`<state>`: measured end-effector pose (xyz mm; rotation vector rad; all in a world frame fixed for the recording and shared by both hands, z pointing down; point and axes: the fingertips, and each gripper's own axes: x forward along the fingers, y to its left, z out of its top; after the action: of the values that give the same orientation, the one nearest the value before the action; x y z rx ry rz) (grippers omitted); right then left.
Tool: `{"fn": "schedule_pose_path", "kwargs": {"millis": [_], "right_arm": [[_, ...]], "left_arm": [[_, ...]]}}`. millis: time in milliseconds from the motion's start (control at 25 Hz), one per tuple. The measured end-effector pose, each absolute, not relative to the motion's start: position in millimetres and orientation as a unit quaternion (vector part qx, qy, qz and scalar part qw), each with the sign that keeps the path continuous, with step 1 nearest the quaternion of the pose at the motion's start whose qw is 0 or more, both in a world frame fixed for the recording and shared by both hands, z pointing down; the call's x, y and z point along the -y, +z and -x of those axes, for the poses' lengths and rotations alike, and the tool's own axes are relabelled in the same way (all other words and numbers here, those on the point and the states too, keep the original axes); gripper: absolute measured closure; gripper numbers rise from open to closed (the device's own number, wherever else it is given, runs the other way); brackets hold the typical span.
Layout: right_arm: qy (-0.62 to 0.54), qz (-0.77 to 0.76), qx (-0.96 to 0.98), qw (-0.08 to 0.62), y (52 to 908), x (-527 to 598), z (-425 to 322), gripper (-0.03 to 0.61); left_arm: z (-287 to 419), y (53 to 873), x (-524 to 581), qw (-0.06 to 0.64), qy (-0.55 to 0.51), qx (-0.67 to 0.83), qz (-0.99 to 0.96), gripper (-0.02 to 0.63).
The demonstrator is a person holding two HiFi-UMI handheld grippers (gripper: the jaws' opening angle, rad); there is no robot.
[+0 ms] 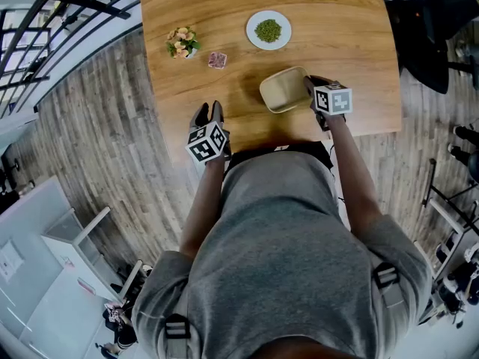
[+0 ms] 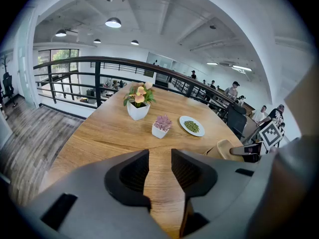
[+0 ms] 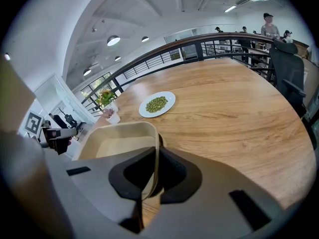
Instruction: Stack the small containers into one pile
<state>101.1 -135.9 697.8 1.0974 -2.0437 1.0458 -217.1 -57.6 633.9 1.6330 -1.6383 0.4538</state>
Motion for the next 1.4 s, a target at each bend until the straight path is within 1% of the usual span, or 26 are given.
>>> {"fn": "schedule_pose_path", "kwargs": {"millis": [280,480,600,720,880,960,1200,1400], "right_arm": [[0.388,-0.415,0.766,0.302,699.8,134.0,-103.9,0.555],[0.39,-0.416,0.767,0.294,699.4,133.4,-103.1,0.551],[0.388,-0.417,0.771,0.286,698.2,133.9,-101.6,0.529],[0.384,-0.42,0.774,0.276,696.5,134.9,-99.3,0.476],[0.369,-0.43,0.777,0.275,696.7,134.5,-96.8,0.453],[0.357,-0.437,0.778,0.276,696.5,133.4,-96.5,0.42],[0.331,-0.46,0.776,0.277,689.1,125.0,-98.3,0.41],[0.275,-0.449,0.791,0.312,675.6,109.3,-103.2,0.408]], "left_arm": [[220.1,634.3,55.5,0.382,0.176,0.644,-0.639,0.46],[221.7,632.7,53.0,0.381,0.175,0.644,-0.64,0.46],[221.5,632.9,50.8,0.38,0.174,0.645,-0.64,0.46],[222.3,631.5,48.8,0.379,0.173,0.646,-0.64,0.462],[228.0,629.3,42.0,0.376,0.171,0.647,-0.641,0.46],[230.9,629.3,37.0,0.376,0.17,0.646,-0.642,0.46],[235.7,637.8,23.1,0.385,0.159,0.64,-0.646,0.462],[236.8,641.8,17.1,0.394,0.133,0.631,-0.655,0.47]]}}
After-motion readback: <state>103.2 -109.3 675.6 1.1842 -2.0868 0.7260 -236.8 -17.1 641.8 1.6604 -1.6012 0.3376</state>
